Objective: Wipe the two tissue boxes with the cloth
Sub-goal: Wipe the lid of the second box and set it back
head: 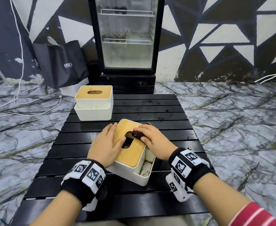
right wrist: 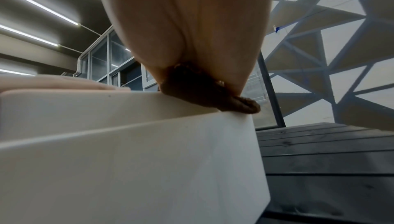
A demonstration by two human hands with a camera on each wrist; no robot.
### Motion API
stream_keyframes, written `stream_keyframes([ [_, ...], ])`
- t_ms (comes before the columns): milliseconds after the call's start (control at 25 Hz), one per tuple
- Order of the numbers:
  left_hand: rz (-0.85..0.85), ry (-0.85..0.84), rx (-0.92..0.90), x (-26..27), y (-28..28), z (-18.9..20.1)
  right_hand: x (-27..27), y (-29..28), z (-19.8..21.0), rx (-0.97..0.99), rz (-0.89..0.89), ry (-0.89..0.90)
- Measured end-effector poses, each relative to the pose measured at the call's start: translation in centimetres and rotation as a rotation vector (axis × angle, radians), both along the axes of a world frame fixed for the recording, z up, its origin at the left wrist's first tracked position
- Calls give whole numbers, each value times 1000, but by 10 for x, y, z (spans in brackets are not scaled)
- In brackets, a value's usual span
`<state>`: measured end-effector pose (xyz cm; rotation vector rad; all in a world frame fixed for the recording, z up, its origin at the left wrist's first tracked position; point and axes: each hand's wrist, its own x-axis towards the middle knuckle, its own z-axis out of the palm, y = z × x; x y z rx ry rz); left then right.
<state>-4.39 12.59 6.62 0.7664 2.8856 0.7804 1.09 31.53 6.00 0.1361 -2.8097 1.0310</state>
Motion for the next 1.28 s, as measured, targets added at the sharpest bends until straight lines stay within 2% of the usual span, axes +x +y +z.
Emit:
stream_keyframes([
  [160, -89, 130, -160, 41, 3, 0, -2, -5, -4, -10, -46, 28],
  [320, -100, 131, -237, 45, 3, -2, 8, -4, 0, -24, -7, 45],
  [440, -150, 82, -207, 36, -12, 3, 23, 2, 4, -49, 39, 45],
  [600, -53, 83, -99, 23, -32, 5, 45, 1, 6, -69, 73, 52],
  [760, -22, 82, -45, 17, -32, -2, 54, -7, 7, -78, 44, 85],
  [960, -87, 65, 71, 21, -35, -13, 77, 6, 13, -108, -24, 72],
  [1120, -153, -14, 128, 27, -39, -20, 103, 28, -10, -91, -131, 51],
  [1280, -181, -51, 127, 29, -39, -24, 114, 39, -41, 11, -161, -66],
])
